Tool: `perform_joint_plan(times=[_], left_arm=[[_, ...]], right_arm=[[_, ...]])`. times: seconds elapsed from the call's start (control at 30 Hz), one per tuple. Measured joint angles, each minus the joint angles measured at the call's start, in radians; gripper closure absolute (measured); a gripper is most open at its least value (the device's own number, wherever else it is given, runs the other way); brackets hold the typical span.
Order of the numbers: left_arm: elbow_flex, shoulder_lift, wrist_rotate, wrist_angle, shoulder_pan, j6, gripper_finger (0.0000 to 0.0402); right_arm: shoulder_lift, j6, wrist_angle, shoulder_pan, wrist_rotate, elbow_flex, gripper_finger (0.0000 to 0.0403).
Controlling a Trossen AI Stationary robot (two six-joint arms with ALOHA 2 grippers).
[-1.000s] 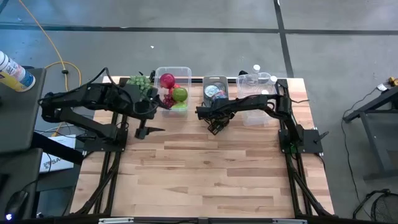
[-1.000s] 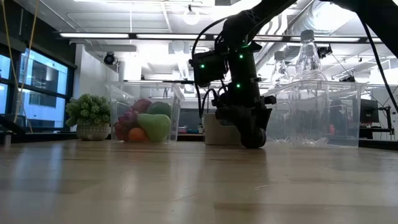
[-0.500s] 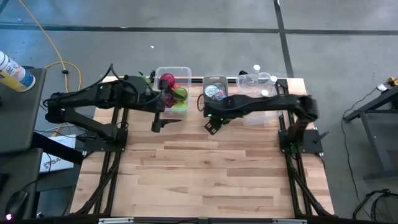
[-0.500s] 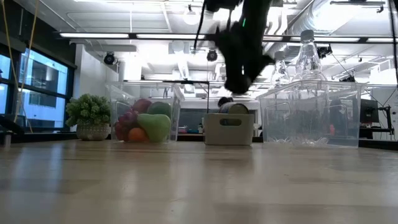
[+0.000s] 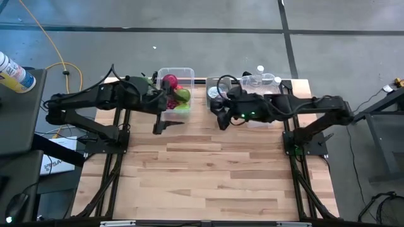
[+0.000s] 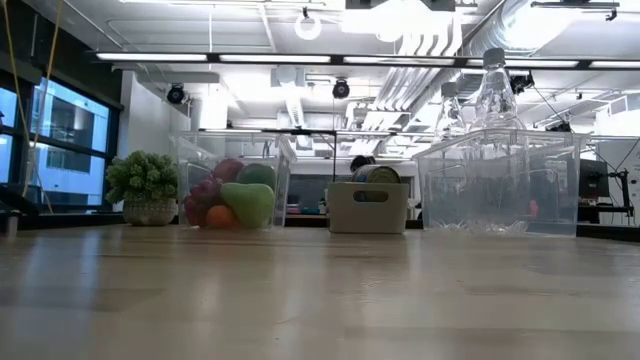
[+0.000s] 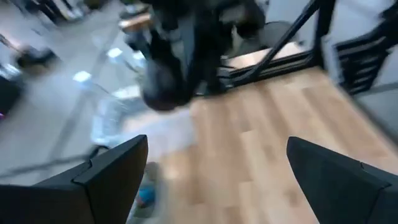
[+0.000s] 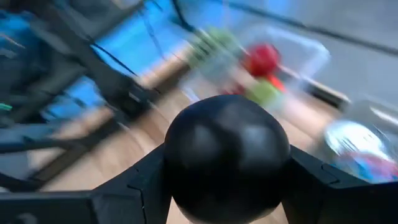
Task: Pick & Place Food Item
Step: Put the plum into the left transparent bin
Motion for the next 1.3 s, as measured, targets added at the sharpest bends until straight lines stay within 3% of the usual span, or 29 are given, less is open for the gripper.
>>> perform_joint_plan(times=[0.17, 0.33, 0.43, 0.6, 0.83, 1.13, 1.3], left_arm=[[0.0, 0.005, 0.184, -0.006, 0.0, -0.111, 0.0029], [0.001, 0.018, 0.469, -0.096, 0.008, 0.061, 0.0029], [0.0, 0.04, 0.543, -0.118, -0.011, 0.023, 0.0029], [0.0, 0.074, 0.56, -0.084, -0.05, -0.148, 0.0029], [0.0, 0.089, 0.456, -0.065, -0.055, -0.09, 0.0029], [0.001, 0.135, 0.46, 0.114, -0.058, -0.063, 0.0029], [0.0, 0.175, 0.469, 0.121, -0.064, -0.114, 0.0029]], right_arm=[[-0.004, -0.078, 0.241, 0.074, 0.006, 0.0, 0.0192], [-0.004, -0.104, 0.347, 0.15, 0.009, 0.0, 0.0192], [-0.004, -0.107, 0.36, 0.193, 0.04, 0.0, 0.0192], [-0.004, -0.136, 0.381, 0.257, 0.064, 0.0, 0.0192], [-0.004, -0.103, 0.321, 0.349, 0.058, 0.0, 0.0192], [-0.004, -0.083, 0.267, 0.449, 0.177, 0.0, 0.0192], [-0.012, -0.094, 0.265, 0.437, 0.162, -0.001, 0.0192]])
